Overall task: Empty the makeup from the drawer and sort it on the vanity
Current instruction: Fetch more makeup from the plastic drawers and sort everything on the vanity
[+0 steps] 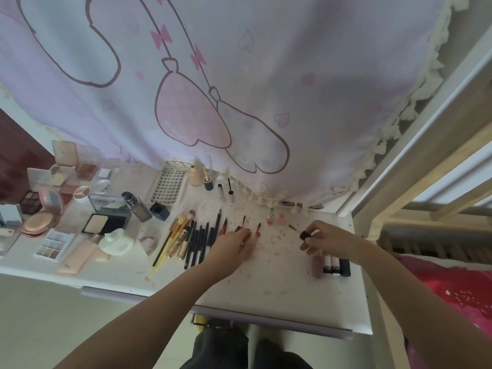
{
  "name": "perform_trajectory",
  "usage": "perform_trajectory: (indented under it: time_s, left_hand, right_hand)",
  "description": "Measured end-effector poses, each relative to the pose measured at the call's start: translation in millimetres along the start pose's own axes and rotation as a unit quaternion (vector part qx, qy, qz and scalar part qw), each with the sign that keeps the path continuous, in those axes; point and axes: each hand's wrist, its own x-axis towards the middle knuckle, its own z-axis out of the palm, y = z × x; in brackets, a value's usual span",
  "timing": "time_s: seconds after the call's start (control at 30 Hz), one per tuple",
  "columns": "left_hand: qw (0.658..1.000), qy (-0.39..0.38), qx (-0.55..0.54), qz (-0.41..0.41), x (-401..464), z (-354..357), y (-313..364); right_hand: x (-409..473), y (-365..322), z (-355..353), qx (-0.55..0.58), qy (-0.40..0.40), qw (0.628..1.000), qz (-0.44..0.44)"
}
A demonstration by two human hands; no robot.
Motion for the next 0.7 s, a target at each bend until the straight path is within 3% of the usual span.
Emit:
perform_trajectory:
  time_s: [0.1,0.23,0.43,0.6,0.7]
  left_hand:
    - [0.997,-0.015,-0.072,-0.029,3,7,4]
    - [0.991,0.029,-0.122,-0.039,18,19,17]
    - [0.996,0.044,-0.06,-0.043,39,33,18]
    - [0.998,0.05,0.027,-0.032,51,41,11]
    - [0.996,0.06,0.07,-0.018,57,44,8]
  right_hand:
    - [7,14,12,0.031,0.073,0.997,-0.006]
    - [23,26,41,0.094,0.153,0.983,-0.046]
    - [47,32,77,0.073,0.241,0.966,-0.061]
    - [64,30,90,-0.013,0.305,0.948,-0.091]
    - [72,25,93,-0.017,0.315,0.944,-0.094]
